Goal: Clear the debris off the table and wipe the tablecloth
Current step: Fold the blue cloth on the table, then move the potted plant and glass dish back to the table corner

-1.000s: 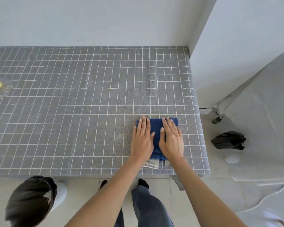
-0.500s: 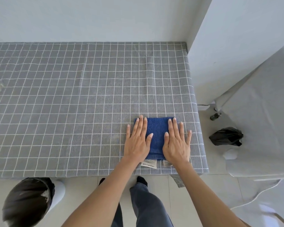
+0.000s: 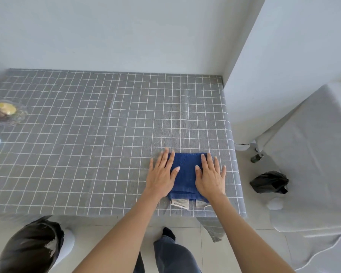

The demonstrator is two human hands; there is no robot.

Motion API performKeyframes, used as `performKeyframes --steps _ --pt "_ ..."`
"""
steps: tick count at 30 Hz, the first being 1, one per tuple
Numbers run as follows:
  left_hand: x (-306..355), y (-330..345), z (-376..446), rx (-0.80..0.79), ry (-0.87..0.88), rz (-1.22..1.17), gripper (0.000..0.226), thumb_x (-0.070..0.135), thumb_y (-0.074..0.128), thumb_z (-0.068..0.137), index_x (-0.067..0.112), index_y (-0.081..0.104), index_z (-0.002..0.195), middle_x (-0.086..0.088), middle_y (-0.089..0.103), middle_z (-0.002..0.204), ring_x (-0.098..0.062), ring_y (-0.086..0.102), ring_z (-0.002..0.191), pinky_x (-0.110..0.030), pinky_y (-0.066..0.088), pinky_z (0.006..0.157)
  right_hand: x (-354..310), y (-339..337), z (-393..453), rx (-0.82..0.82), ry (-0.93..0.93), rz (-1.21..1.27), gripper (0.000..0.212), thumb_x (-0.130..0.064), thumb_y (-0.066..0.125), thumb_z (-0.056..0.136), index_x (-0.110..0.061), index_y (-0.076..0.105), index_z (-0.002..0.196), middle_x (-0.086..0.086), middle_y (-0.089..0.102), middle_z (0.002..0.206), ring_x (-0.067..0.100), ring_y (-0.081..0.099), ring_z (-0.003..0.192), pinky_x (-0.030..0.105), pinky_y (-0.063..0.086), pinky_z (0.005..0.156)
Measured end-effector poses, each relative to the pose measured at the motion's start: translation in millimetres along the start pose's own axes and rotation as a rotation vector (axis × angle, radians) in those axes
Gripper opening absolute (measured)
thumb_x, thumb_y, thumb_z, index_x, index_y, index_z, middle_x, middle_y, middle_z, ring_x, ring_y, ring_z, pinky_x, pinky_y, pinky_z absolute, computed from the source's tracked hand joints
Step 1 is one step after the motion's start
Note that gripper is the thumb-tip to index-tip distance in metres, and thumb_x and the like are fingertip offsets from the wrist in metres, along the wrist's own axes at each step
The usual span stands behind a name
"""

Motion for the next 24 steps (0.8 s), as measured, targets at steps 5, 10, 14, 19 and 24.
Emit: performKeyframes --steps 5,10,14,19,24 --pt "-50 -37 -9 0.037 -0.118 0.025 0.065 0.052 0.010 0.099 0.019 -0.015 0.149 0.000 -0.020 0.157 -0.017 -0.016 0.146 -0.043 -0.011 0.115 -25 -31 9 -0.004 -0.081 -0.066 0.055 -0.042 0.016 0.101 -0.023 0.008 0.152 -0.001 -0.004 0.161 0.026 -0.006 0.147 0.052 0.001 0.117" --pt "-108 -83 -25 0.051 -0.240 0.067 0.065 0.049 0.014 0.101 0.016 -0.009 0.152 -0.005 -0.013 0.160 -0.022 -0.012 0.147 -0.048 -0.004 0.118 -68 -48 16 -0.014 -0.116 -0.082 0.056 -0.041 0.019 0.102 -0.020 0.008 0.152 0.003 -0.001 0.161 0.026 -0.006 0.147 0.051 0.000 0.117" --pt "-151 -118 -45 0.063 -0.319 0.072 0.065 0.049 0.013 0.101 0.013 -0.004 0.152 -0.007 -0.011 0.160 -0.023 -0.009 0.148 -0.049 -0.002 0.118 -114 -53 13 -0.042 -0.145 -0.115 0.056 -0.042 0.018 0.102 -0.020 0.008 0.152 0.005 -0.001 0.161 0.026 -0.006 0.147 0.050 0.001 0.117" --pt "-202 -165 -71 0.062 -0.344 0.087 0.067 0.050 0.014 0.100 0.013 -0.006 0.152 -0.009 -0.013 0.160 -0.024 -0.009 0.148 -0.051 0.001 0.119 -193 -59 2 0.000 -0.224 -0.118 0.056 -0.043 0.019 0.102 -0.021 0.009 0.152 0.004 0.003 0.161 0.026 -0.002 0.147 0.050 0.004 0.118" --pt "-262 -202 -106 0.060 -0.413 0.064 0.064 0.049 0.014 0.101 0.013 -0.001 0.153 -0.010 -0.009 0.160 -0.025 -0.007 0.148 -0.052 0.001 0.117 -276 -51 -14 0.004 -0.302 -0.142 0.057 -0.043 0.019 0.102 -0.020 0.008 0.152 0.006 0.004 0.160 0.027 -0.001 0.147 0.048 0.003 0.117"
Point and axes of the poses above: each hand's wrist, its own z-axis towards the middle knuckle, its own y-axis out of the palm, x = y × z, the point moved 6 cm from there along z, towards the middle knuckle
